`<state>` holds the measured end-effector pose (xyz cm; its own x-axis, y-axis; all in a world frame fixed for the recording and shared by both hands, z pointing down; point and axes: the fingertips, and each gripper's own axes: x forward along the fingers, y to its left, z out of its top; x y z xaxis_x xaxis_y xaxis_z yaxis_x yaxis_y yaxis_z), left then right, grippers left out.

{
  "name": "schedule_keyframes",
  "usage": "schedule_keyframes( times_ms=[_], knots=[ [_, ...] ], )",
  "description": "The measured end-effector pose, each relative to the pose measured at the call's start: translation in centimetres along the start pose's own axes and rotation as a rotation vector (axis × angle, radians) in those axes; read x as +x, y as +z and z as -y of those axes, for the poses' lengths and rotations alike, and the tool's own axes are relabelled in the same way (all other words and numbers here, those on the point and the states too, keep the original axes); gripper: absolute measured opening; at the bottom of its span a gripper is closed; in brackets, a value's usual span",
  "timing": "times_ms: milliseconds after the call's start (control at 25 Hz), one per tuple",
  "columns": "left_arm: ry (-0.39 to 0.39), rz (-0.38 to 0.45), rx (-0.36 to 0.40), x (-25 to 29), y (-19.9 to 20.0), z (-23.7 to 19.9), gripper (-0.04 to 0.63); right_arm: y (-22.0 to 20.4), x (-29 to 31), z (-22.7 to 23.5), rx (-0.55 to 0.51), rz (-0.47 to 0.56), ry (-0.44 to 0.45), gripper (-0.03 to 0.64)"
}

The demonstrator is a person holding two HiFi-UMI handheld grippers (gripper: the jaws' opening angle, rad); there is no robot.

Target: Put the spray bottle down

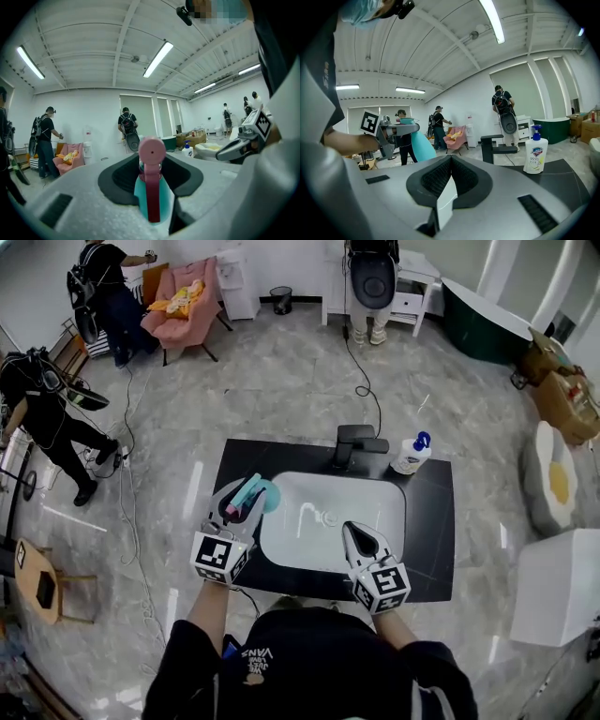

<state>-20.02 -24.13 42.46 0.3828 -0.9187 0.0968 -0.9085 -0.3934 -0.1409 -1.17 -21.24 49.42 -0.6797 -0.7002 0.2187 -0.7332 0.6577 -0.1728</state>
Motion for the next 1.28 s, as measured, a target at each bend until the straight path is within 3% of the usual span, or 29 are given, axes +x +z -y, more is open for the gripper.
schedule_keyframes(
  times_ms=[520, 1280],
  knots=[
    [-0.121, -0.006, 0.073, 6.7, 0.0, -3.0, 0.152, -0.7, 2.4, 1.7, 0.043, -0.012, -0.092, 0.002],
    [-0.247, -0.027, 0.052, 16.0, -5.2, -4.6, 0.152, -2.2, 5.4, 2.7, 0.104, -0.047, -0.197, 0.002]
  ],
)
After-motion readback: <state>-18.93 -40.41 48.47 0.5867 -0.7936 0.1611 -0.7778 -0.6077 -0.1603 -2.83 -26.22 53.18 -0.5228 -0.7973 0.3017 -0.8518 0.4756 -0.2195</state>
